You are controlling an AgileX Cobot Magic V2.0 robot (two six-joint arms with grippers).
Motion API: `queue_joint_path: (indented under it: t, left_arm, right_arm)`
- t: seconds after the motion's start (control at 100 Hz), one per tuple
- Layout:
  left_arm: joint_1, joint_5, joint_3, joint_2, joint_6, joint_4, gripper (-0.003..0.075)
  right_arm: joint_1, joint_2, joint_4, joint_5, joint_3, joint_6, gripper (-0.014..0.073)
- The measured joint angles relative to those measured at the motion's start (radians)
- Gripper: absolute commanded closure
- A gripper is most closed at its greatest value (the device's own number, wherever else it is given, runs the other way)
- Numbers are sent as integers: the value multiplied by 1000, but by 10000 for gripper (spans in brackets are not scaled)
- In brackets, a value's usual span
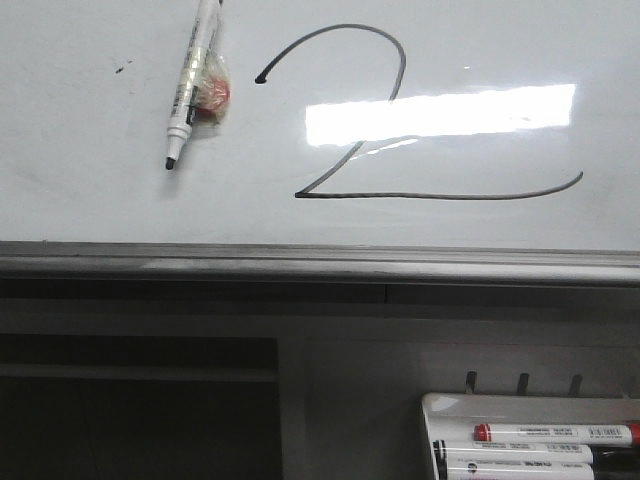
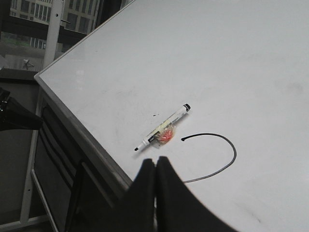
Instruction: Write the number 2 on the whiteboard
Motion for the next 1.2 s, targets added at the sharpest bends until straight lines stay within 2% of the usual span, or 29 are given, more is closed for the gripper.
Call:
queue_joint_path:
  t: [1.04,1.2]
  left_arm:
    - [0,0,0,0,-2,0,741]
    - [0,0,0,0,-2,0,741]
  right_arm:
    - [0,0,0,0,0,0,672]
    - [0,0,0,-28,45,0,672]
